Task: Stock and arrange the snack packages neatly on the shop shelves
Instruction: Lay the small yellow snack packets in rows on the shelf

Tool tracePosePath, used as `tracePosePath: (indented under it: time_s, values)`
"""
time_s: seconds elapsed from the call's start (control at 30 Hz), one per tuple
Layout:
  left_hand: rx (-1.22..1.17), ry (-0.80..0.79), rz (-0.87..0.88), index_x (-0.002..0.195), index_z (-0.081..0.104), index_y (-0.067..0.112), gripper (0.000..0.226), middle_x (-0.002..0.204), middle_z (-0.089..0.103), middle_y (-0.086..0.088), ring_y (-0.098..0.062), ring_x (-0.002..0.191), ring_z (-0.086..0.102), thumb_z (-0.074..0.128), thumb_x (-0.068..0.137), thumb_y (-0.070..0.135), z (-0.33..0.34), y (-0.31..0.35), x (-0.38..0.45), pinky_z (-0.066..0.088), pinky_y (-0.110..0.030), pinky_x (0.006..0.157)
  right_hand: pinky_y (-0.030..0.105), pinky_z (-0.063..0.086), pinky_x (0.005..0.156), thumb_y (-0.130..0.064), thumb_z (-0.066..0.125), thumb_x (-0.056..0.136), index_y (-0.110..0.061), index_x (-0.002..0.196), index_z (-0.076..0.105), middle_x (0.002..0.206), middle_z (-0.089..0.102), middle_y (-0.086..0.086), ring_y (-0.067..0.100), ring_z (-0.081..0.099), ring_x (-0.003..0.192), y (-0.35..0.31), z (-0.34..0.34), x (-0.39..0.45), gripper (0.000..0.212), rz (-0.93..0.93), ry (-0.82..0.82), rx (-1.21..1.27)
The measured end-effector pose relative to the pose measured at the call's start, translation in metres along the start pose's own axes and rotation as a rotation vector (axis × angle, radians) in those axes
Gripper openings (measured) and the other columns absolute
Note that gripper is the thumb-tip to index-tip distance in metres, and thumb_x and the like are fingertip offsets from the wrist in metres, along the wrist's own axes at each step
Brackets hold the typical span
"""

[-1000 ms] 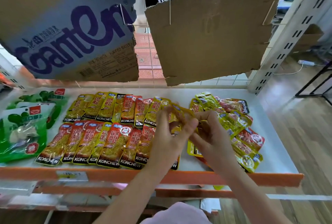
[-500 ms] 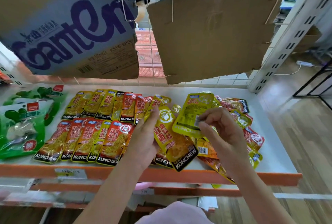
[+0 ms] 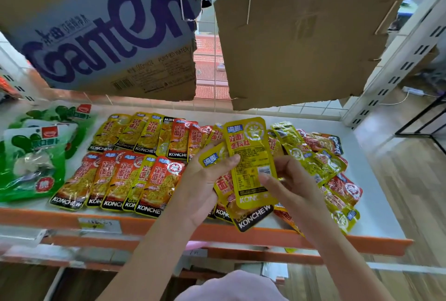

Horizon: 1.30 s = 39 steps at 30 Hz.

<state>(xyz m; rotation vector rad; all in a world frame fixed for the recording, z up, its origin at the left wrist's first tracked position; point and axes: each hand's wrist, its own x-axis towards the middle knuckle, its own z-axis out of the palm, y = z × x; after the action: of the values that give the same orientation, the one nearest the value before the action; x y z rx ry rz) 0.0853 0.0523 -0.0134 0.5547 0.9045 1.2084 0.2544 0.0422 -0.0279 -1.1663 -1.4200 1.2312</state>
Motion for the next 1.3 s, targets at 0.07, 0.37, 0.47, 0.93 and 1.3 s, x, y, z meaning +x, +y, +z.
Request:
tracePosePath:
  time_s: [0.07,0.37,0.47,0.93,1.3]
  values:
    - [-0.049,0.035,-0.039,0.123,0.055,0.01,0.052,0.11,0.068,-0.014,-0.03,0.101,0.066,0.066,0.073,0.022,0.0,0.0,0.002,0.054,-0.047,0.085,0.054,0.049,0.071,-0.035,0.064,0.074,-0.016,0.078,0.06,0.079,0.065,0.012,0.034,0.061,0.074,0.001,0.004,0.001,0.02,0.041,-0.013,-0.019]
    - [-0.335,0.071,-0.141,0.126,0.052,0.001,0.058,0.109,0.067,-0.022,-0.032,0.094,0.067,0.055,0.08,0.035,-0.022,0.013,0.008,0.058,-0.043,0.07,0.024,0.033,0.053,-0.019,0.059,0.084,-0.006,0.071,0.038,0.06,0.034,0.007,0.009,0.034,0.056,0.006,-0.004,0.002,0.028,-0.109,0.28,-0.215]
    - [-0.308,0.044,-0.205,0.122,0.057,0.001,0.061,0.11,0.066,-0.02,-0.033,0.095,0.066,0.059,0.077,0.042,-0.023,0.011,0.007,0.057,-0.045,0.078,0.005,0.033,0.055,-0.017,0.057,0.081,-0.024,0.072,0.039,0.064,0.046,-0.012,0.003,0.046,0.059,-0.006,0.008,0.002,0.022,-0.338,0.217,-0.596]
    - [-0.065,-0.09,-0.071,0.1,0.069,0.009,0.031,0.099,0.071,-0.015,-0.029,0.086,0.069,0.068,0.068,0.007,-0.043,0.013,0.006,0.058,-0.038,0.069,0.016,0.05,0.071,-0.059,0.063,0.071,-0.038,0.098,0.053,0.091,0.063,-0.017,-0.001,0.061,0.084,0.001,0.037,0.005,0.036,-0.013,0.059,-0.284]
    - [0.089,-0.035,-0.188,0.109,0.058,0.008,0.032,0.1,0.067,-0.009,-0.019,0.09,0.064,0.051,0.085,-0.012,-0.06,-0.003,0.03,0.053,-0.036,0.084,0.049,0.044,0.066,-0.025,0.062,0.087,-0.007,0.09,0.054,0.092,0.061,0.026,0.034,0.054,0.074,0.056,0.016,0.009,0.02,0.44,0.254,-0.196]
